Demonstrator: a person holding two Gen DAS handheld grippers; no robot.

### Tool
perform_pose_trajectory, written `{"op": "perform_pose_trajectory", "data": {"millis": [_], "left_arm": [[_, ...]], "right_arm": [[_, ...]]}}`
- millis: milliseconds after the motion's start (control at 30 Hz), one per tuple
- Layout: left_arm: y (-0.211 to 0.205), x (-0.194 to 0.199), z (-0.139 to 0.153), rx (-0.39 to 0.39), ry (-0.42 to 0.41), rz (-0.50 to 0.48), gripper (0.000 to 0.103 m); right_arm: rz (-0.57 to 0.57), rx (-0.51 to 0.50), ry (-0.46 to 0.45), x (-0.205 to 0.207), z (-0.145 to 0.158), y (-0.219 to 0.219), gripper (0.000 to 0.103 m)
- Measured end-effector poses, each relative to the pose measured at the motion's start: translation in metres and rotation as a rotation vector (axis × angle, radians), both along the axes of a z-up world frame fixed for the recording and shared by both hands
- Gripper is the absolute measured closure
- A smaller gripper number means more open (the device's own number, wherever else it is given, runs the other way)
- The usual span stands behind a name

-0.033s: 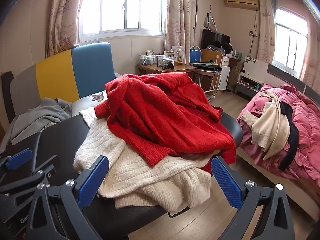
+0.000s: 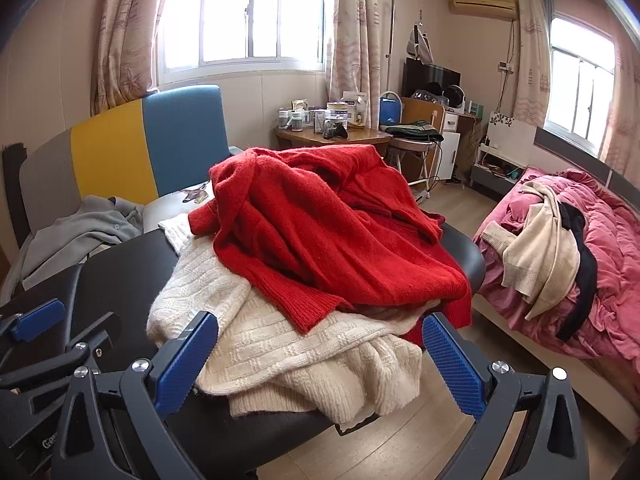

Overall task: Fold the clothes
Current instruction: 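Reach both grippers toward the red sweater on the clothes pile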

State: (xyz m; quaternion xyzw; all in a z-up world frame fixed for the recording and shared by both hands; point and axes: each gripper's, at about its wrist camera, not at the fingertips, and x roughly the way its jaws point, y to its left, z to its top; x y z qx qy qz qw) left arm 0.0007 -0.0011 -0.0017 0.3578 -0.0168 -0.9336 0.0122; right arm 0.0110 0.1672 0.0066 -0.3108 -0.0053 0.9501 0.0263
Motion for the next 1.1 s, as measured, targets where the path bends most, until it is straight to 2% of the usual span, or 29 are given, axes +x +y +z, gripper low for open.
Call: {"op": "perform_pose_trajectory", "data": {"millis": [200, 533, 733, 1033, 1100], "left_arm": [[-0.004, 0.002, -0.006, 0.033, 0.004, 0.002, 0.032], [-0.02, 0.003, -0.018, 0.052, -0.053, 0.022, 0.032], [-0.033, 0.007, -0.027, 0.058, -0.076, 0.027, 0.032], [-0.058, 0.013, -0.039, 0.128, -0.121, 0.019, 0.032], [-0.062, 0.015, -0.043, 0.118, -0.126, 0.031, 0.032]], "right_arm": [[0.004, -0.008, -0.012, -0.001, -0.002, -0.001, 0.0], [0.019, -0.013, -0.043, 0.005, -0.007, -0.001, 0.0], [0.041, 0.001, -0.065, -0.004, -0.011, -0.016, 0.0], [0.123, -0.016, -0.061, -0.005, -0.015, -0.028, 0.0], [0.148, -0.025, -0.052, -0.005, -0.016, -0.03, 0.0]]}}
